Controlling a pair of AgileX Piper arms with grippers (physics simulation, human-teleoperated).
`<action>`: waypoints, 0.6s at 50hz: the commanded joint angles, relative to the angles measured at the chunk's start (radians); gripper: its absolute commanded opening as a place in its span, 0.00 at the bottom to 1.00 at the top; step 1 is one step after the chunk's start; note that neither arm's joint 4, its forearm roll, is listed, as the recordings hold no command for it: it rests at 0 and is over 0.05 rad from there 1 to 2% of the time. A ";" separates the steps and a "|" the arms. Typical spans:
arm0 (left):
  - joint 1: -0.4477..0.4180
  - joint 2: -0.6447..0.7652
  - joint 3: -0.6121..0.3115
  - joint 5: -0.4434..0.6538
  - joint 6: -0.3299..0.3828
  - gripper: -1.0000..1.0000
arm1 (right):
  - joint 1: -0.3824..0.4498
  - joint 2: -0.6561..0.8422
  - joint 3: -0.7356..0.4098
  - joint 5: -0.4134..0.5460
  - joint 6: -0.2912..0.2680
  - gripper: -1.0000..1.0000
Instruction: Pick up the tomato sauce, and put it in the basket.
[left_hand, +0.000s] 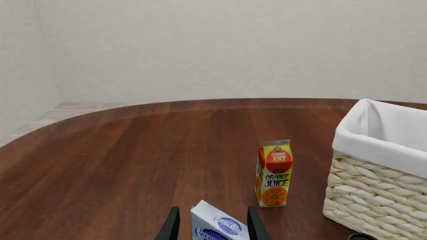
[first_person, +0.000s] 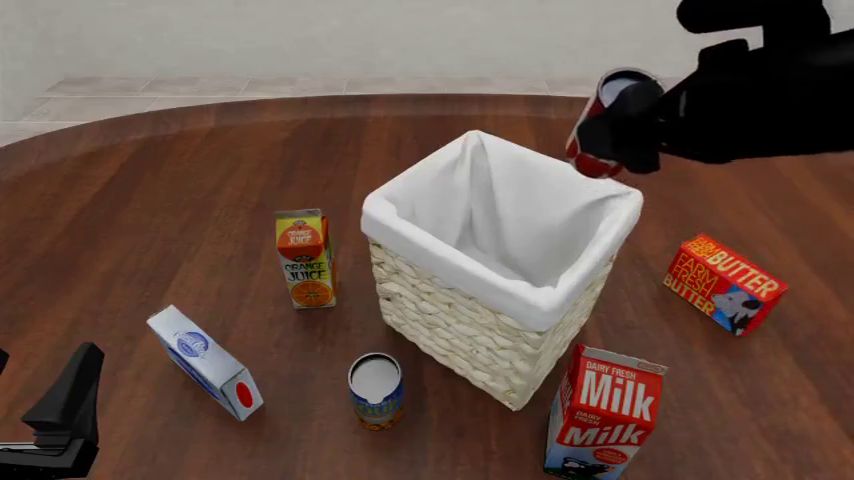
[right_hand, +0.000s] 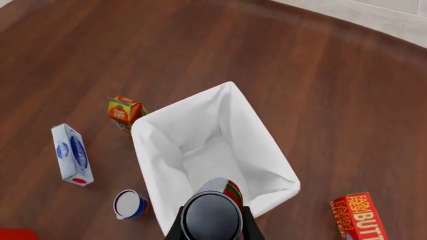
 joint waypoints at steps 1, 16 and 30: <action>-0.004 0.000 -0.001 0.002 0.001 1.00 | 0.024 0.069 -0.050 -0.017 0.019 0.00; -0.005 0.000 -0.001 0.002 0.001 1.00 | 0.051 0.189 -0.137 -0.036 0.021 0.00; -0.004 0.000 -0.001 0.002 0.001 1.00 | 0.076 0.269 -0.198 -0.047 0.018 0.00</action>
